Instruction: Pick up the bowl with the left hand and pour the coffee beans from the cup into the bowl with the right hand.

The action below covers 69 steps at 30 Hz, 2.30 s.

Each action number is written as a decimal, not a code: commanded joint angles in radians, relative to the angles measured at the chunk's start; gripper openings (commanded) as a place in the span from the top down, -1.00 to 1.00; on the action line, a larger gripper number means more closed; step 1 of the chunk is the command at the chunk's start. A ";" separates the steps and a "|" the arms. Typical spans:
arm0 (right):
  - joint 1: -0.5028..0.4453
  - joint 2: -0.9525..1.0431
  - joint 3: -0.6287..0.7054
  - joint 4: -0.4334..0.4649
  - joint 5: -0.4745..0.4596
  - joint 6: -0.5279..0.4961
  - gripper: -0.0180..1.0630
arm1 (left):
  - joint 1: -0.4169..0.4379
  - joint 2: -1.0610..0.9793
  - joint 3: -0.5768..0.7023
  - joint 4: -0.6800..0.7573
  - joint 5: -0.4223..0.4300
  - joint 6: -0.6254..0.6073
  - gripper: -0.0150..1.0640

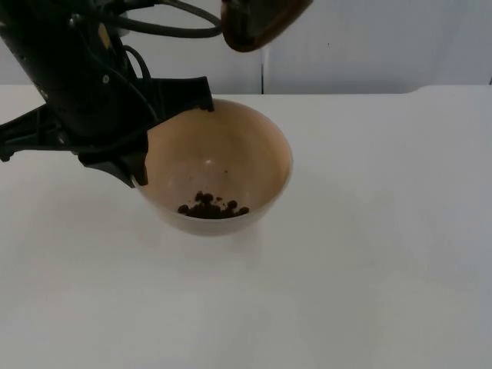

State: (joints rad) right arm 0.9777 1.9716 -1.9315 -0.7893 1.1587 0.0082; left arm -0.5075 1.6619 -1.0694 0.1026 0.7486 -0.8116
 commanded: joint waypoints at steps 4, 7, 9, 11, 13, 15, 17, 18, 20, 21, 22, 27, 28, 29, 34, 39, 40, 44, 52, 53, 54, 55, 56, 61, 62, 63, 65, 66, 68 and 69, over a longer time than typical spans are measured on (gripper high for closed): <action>-0.071 -0.027 -0.007 0.125 -0.005 -0.008 0.97 | -0.003 -0.007 -0.004 -0.005 -0.004 -0.008 0.98; -0.156 -0.031 -0.007 0.327 -0.005 -0.060 0.97 | -0.003 -0.007 -0.004 -0.005 -0.006 -0.008 0.98; -0.180 -0.031 -0.007 0.396 -0.005 -0.072 0.97 | -0.003 -0.007 -0.004 -0.005 -0.006 -0.008 0.98; -0.238 -0.031 -0.007 0.517 -0.005 -0.094 0.97 | -0.003 -0.007 -0.004 -0.005 -0.006 -0.008 0.98; -0.263 -0.031 -0.007 0.581 -0.005 -0.107 0.97 | -0.003 -0.007 -0.004 -0.005 -0.006 -0.008 0.98; -0.321 -0.031 -0.007 0.690 -0.005 -0.123 0.97 | -0.003 -0.007 -0.004 -0.005 -0.006 -0.008 0.98; -0.348 -0.031 -0.007 0.727 -0.005 -0.129 0.97 | -0.003 -0.007 -0.004 -0.005 -0.006 -0.004 0.98; -0.382 -0.031 -0.007 0.779 -0.005 -0.133 0.97 | -0.003 -0.007 -0.004 0.003 -0.006 0.004 0.98; -0.425 -0.031 -0.007 0.803 -0.005 -0.133 0.97 | -0.003 -0.007 -0.004 0.023 -0.004 0.029 0.98; -0.439 -0.031 0.001 0.815 -0.009 -0.133 0.97 | -0.003 -0.007 -0.004 0.027 -0.009 0.048 0.98; -0.455 -0.031 0.014 0.827 -0.013 -0.133 0.97 | -0.003 -0.007 -0.004 0.035 -0.016 0.057 0.98; -0.493 -0.031 0.119 0.829 -0.100 -0.105 0.97 | 0.009 -0.007 -0.004 0.063 -0.051 0.066 0.98; -0.493 -0.031 0.119 0.829 -0.100 -0.105 0.97 | 0.009 -0.007 -0.004 0.063 -0.051 0.066 0.98; -0.498 -0.031 0.150 0.829 -0.137 -0.098 0.97 | 0.022 -0.007 -0.004 0.052 -0.062 0.066 0.98; -0.505 -0.031 0.285 0.819 -0.276 -0.041 0.97 | 0.107 -0.005 -0.004 -0.025 -0.086 0.140 0.98; -0.505 -0.031 0.417 0.817 -0.421 0.004 0.97 | 0.187 0.026 -0.004 -0.050 -0.084 0.181 0.98; -0.505 -0.031 0.441 0.817 -0.445 0.013 0.97 | 0.201 0.039 -0.004 -0.055 -0.082 0.187 0.98; -0.505 -0.031 0.503 0.817 -0.506 0.040 0.97 | 0.232 0.086 -0.004 -0.103 -0.082 0.242 0.98; -0.505 -0.012 0.625 0.817 -0.616 0.091 0.97 | 0.241 0.186 -0.004 -0.121 -0.107 0.258 0.98; -0.505 -0.004 0.637 0.819 -0.626 0.091 0.97 | 0.241 0.198 -0.004 -0.126 -0.107 0.258 0.98; -0.505 0.000 0.639 0.819 -0.629 0.094 0.97 | 0.241 0.200 -0.004 -0.126 -0.107 0.258 0.98; -0.505 0.022 0.651 0.817 -0.640 0.099 0.97 | 0.241 0.214 -0.004 -0.128 -0.110 0.258 0.98; -0.505 0.022 0.651 0.817 -0.640 0.099 0.97 | 0.241 0.214 -0.004 -0.128 -0.110 0.258 0.98; -0.505 0.097 0.662 0.817 -0.661 0.111 0.97 | 0.241 0.225 -0.004 -0.132 -0.124 0.258 0.98; -0.505 0.097 0.662 0.817 -0.661 0.111 0.97 | 0.241 0.225 -0.004 -0.132 -0.124 0.258 0.98; -0.505 0.113 0.662 0.817 -0.665 0.111 0.97 | 0.241 0.225 -0.004 -0.132 -0.126 0.258 0.98; -0.505 0.141 0.662 0.818 -0.670 0.115 0.97 | 0.241 0.225 -0.004 -0.132 -0.128 0.258 0.98; -0.505 0.153 0.662 0.818 -0.674 0.115 0.97 | 0.241 0.225 -0.004 -0.132 -0.130 0.258 0.98; -0.505 0.162 0.662 0.818 -0.678 0.116 0.97 | 0.241 0.225 -0.004 -0.132 -0.130 0.258 0.98; -0.505 0.168 0.662 0.818 -0.682 0.123 0.97 | 0.241 0.225 -0.004 -0.132 -0.132 0.258 0.98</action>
State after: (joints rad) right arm 0.4769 2.1369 -1.2731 0.0272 0.4920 0.1246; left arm -0.2686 1.8908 -1.0694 -0.0154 0.6301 -0.5559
